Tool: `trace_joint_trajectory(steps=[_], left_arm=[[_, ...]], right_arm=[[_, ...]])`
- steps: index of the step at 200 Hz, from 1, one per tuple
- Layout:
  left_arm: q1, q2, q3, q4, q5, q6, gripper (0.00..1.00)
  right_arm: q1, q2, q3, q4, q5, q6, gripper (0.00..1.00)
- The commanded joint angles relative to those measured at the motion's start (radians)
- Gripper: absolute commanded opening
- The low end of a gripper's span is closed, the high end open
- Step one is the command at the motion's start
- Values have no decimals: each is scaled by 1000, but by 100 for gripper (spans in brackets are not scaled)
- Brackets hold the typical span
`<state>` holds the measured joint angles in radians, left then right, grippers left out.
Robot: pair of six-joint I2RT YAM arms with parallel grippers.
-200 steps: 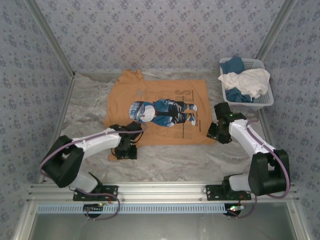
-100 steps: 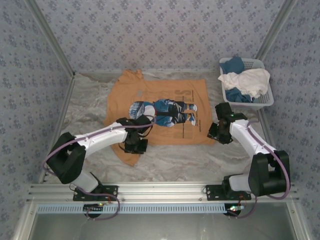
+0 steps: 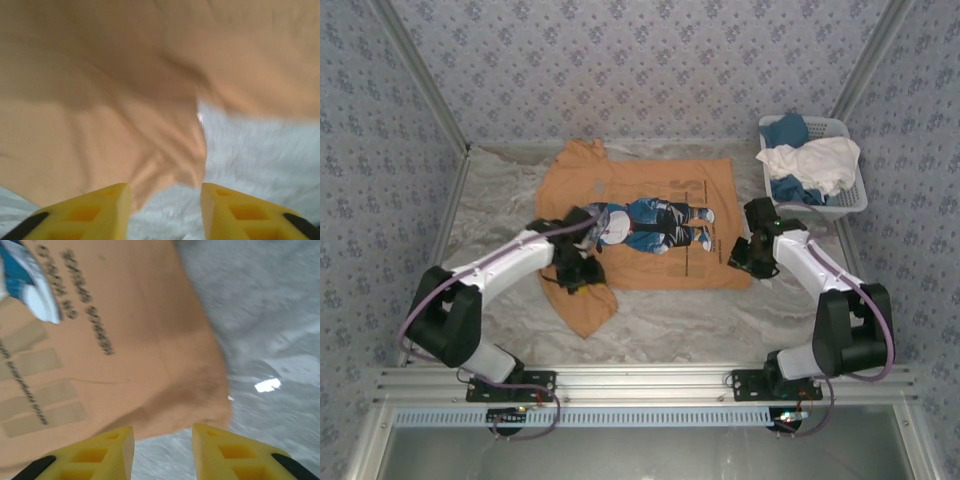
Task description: Fold and stack the t-shirts
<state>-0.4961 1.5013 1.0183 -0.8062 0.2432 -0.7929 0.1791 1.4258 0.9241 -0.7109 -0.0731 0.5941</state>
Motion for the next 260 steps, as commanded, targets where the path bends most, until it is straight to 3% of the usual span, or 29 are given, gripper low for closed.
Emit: trace_joint_trajectory(steps=[1, 28, 57, 73, 126, 154, 189, 231, 260], left_arm=[[194, 37, 46, 111, -3, -71, 33], [330, 258, 198, 216, -28, -107, 29], [381, 460, 398, 167, -110, -100, 27], [403, 508, 422, 121, -153, -99, 26], [534, 398, 90, 196, -150, -121, 24], [594, 352, 12, 222, -132, -98, 24], [605, 372, 58, 236, -90, -70, 25], [569, 446, 167, 237, -18, -49, 28], [533, 366, 193, 153, -122, -35, 36]], right_arm=[[15, 72, 48, 121, -90, 3, 37], [29, 197, 122, 167, -100, 3, 36], [38, 328, 186, 158, -103, 8, 36], [52, 383, 216, 150, -108, 10, 36], [154, 515, 314, 85, -108, 19, 36], [198, 549, 336, 64, -98, 27, 36], [200, 559, 340, -2, -54, 65, 37], [133, 498, 277, 0, -26, 75, 37], [132, 441, 290, 44, -55, 44, 41]])
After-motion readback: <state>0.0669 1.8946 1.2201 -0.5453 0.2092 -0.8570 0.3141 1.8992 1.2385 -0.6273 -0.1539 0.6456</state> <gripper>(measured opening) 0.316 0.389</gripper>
